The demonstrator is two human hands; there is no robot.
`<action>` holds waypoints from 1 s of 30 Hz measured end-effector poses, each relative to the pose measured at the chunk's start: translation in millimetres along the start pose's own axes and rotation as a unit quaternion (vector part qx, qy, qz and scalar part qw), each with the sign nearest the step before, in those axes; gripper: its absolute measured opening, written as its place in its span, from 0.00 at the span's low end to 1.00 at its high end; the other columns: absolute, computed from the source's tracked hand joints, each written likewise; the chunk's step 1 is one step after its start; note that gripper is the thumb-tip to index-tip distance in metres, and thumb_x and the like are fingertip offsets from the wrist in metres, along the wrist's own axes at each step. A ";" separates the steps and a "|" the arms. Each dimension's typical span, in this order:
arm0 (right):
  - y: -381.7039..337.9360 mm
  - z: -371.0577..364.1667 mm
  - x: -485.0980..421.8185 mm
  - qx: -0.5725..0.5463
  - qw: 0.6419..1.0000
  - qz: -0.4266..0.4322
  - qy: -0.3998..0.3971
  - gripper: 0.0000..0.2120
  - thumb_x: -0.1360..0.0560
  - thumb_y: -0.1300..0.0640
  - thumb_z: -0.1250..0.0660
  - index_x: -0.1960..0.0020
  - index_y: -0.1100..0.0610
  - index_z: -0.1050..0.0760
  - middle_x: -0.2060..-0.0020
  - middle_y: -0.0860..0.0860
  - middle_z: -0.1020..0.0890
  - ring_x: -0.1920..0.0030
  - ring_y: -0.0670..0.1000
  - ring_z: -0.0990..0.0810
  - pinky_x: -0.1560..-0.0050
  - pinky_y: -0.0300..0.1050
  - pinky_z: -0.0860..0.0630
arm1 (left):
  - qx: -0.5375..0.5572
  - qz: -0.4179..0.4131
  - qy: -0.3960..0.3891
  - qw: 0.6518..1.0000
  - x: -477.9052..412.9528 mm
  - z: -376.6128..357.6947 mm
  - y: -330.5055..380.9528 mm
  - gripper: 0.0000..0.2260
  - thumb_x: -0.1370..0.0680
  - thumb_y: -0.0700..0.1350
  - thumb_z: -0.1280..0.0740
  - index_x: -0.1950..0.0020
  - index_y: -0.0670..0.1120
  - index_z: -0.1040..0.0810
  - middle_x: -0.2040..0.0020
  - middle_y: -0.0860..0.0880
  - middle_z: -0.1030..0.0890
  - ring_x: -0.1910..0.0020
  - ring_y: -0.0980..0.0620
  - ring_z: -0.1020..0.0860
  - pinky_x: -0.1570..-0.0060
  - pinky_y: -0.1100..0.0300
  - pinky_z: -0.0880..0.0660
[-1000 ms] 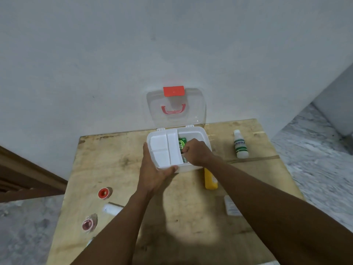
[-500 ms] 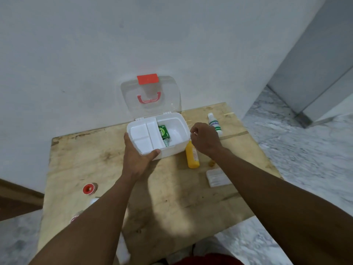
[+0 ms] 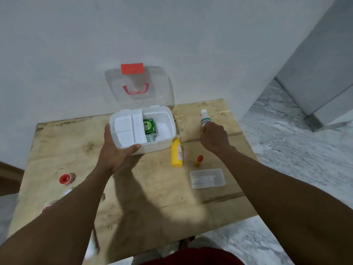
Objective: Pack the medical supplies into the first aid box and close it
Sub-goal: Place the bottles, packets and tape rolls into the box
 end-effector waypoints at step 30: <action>54.1 -33.5 144.7 -0.021 0.985 0.145 -0.088 0.30 0.32 0.52 0.26 0.33 0.60 0.29 0.43 0.58 0.25 0.46 0.60 0.23 0.48 0.51 0.25 | 0.019 0.030 -0.017 0.999 -1.6 -0.1 -3.2 0.42 0.31 0.43 0.21 0.26 0.46 0.45 0.36 0.52 0.31 0.36 0.50 0.31 0.35 0.46 0.29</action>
Point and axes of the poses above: each hand's wrist, its own x-axis away from the middle knuckle, its own z-axis out of the back of the hand, y = z × x, the point moved 1 cm from there along -x, towards the middle knuckle
